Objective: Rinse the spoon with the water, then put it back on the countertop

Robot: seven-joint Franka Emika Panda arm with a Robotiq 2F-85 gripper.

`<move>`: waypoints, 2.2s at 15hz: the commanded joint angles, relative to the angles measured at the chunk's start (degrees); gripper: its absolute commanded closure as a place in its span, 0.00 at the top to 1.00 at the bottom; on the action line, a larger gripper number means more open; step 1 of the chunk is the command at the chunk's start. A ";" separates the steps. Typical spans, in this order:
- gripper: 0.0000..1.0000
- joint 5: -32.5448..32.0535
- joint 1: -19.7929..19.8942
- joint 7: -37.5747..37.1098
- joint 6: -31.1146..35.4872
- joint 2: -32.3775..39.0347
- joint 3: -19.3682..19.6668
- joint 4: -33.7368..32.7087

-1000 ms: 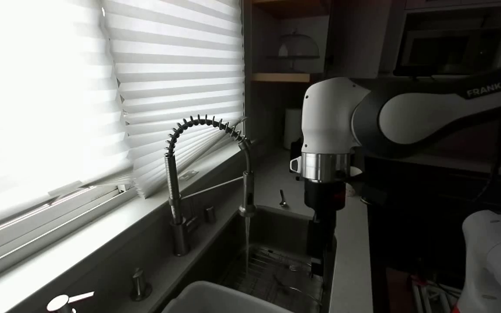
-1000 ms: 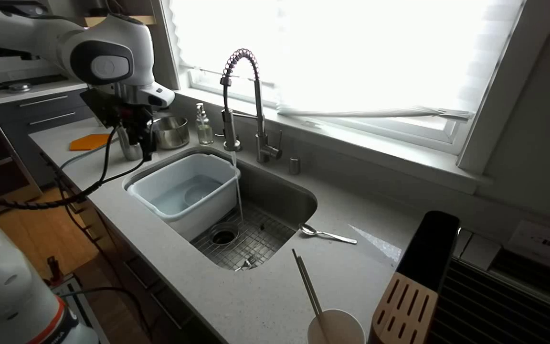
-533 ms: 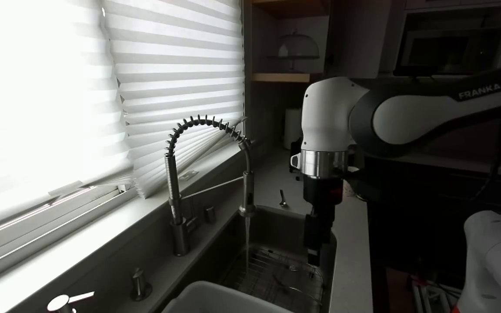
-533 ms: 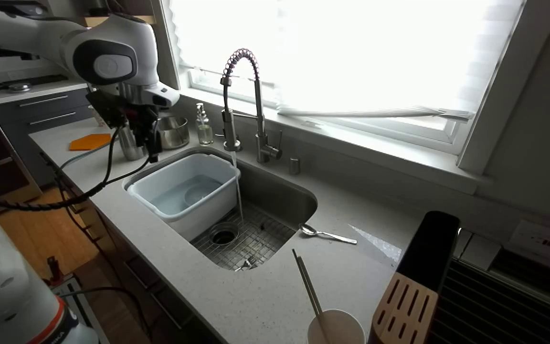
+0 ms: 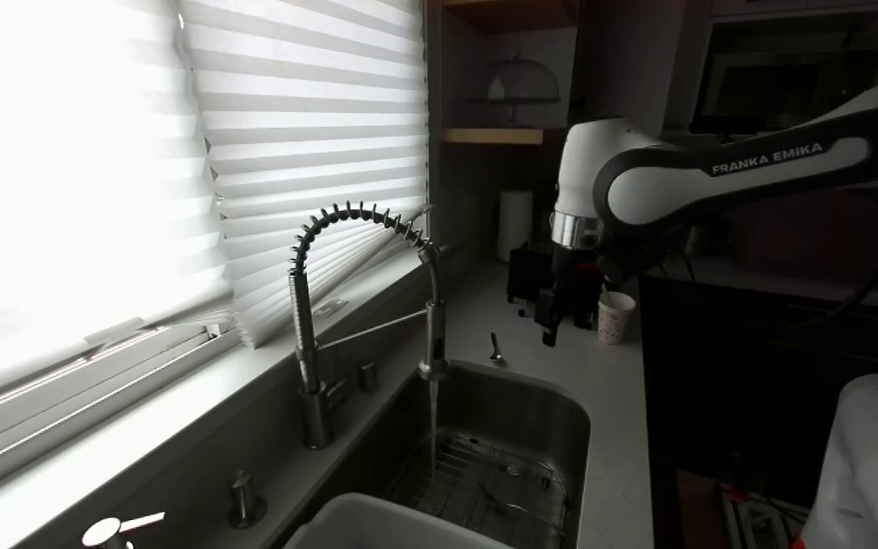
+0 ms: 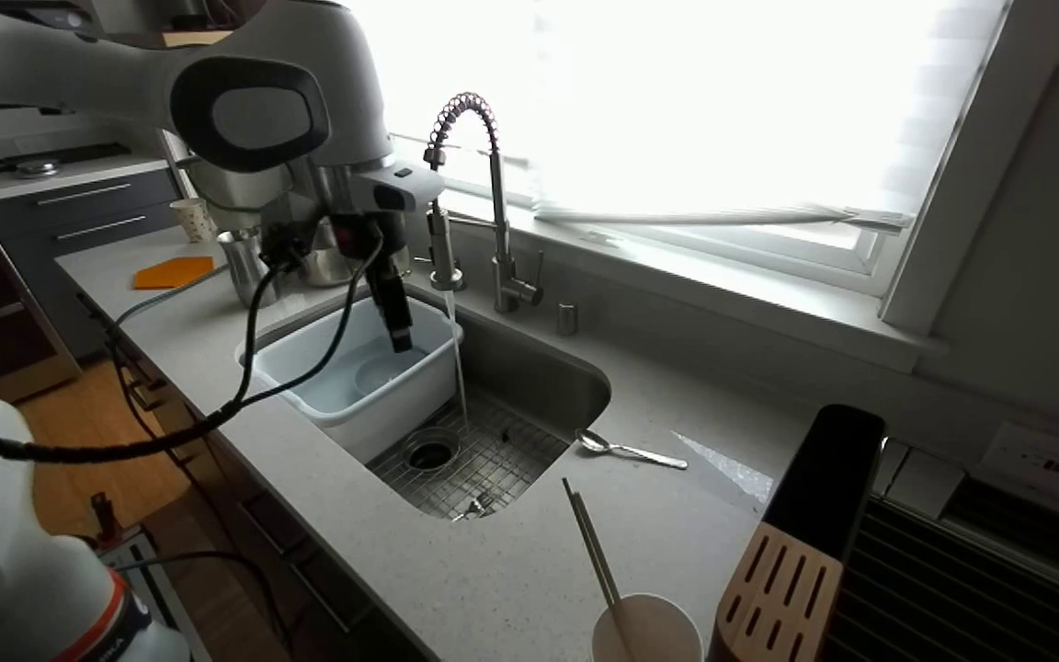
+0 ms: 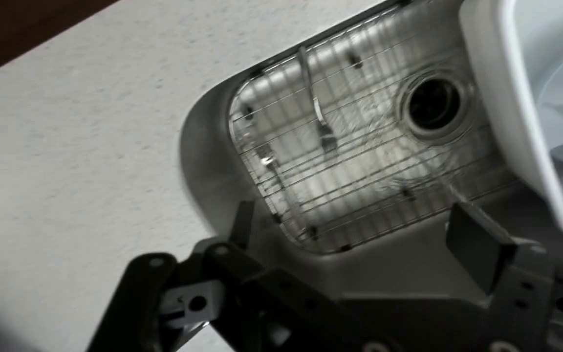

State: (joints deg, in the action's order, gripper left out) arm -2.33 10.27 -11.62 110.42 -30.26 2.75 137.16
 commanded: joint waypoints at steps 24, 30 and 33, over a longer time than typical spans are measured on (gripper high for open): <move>1.00 0.97 5.73 -0.33 23.46 25.58 11.63 -14.11; 1.00 2.72 5.72 -3.98 26.76 37.76 12.12 -21.35; 1.00 3.31 5.57 -5.47 27.36 42.74 12.32 -24.36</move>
State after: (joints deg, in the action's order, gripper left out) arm -0.01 16.14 -15.30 137.03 6.97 14.35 116.78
